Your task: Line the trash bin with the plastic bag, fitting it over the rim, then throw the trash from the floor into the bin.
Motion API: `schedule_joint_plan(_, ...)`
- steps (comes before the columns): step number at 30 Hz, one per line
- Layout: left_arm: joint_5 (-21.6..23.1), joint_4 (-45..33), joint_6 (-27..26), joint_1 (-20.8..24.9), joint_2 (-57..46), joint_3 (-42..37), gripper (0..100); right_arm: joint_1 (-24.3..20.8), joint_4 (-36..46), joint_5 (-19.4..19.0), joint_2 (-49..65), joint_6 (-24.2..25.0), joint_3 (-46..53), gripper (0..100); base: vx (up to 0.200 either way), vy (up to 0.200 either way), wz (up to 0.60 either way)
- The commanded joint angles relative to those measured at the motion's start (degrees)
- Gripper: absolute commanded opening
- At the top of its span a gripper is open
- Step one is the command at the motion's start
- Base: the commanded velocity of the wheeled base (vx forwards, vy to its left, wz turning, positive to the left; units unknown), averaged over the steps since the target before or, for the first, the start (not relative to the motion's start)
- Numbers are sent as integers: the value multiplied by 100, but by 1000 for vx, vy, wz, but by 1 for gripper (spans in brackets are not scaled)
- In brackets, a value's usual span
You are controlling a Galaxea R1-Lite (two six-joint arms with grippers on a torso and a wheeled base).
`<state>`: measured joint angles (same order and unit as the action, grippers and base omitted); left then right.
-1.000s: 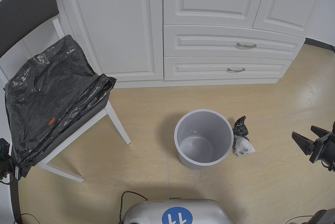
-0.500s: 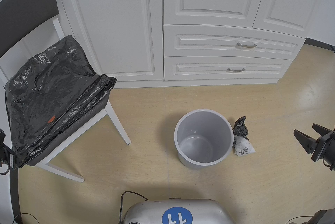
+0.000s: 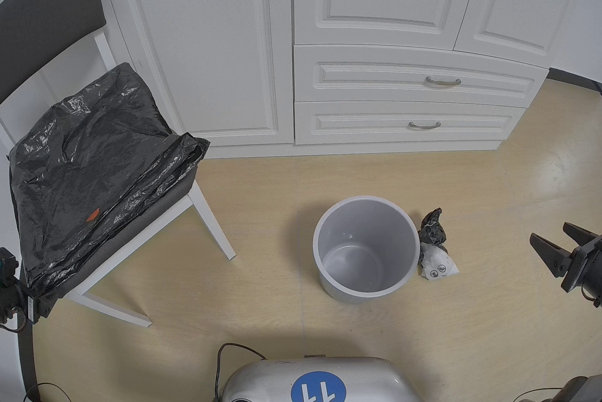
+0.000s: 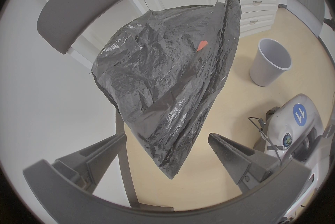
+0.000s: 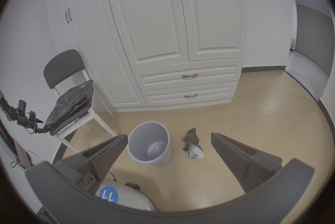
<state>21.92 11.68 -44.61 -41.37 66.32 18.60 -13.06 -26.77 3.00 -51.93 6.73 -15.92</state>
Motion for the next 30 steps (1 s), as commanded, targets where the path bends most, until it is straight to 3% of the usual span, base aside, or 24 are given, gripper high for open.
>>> schedule_joint_plan(1, -12, 19, 13, -20, 66, -6, 100, -4, -4, -1, 16, 4, 1, 100, 0, 0, 0)
schedule_joint_plan(10, 32, 10, 171, -248, 162, 399, 100, -4, -4, -1, 25, -5, 10, 100, 0, 0, 0)
schedule_joint_plan(19, 67, 19, 347, -626, 953, 1014, 100, -4, -4, -1, 25, 4, 19, 100, 0, 0, 0)
schedule_joint_plan(22, 208, 19, 576, -723, 988, 1146, 100, -4, -4, -10, 16, 4, 19, 100, 0, 0, 0)
schedule_joint_plan(25, 638, 19, 1059, -934, 918, 1383, 100, -13, -4, -19, 8, 4, 28, 100, 0, 0, 0)
schedule_joint_plan(30, 928, 19, 1191, -1066, 874, 1392, 100, -13, -4, -19, 8, 13, 36, 100, 0, 0, 0)
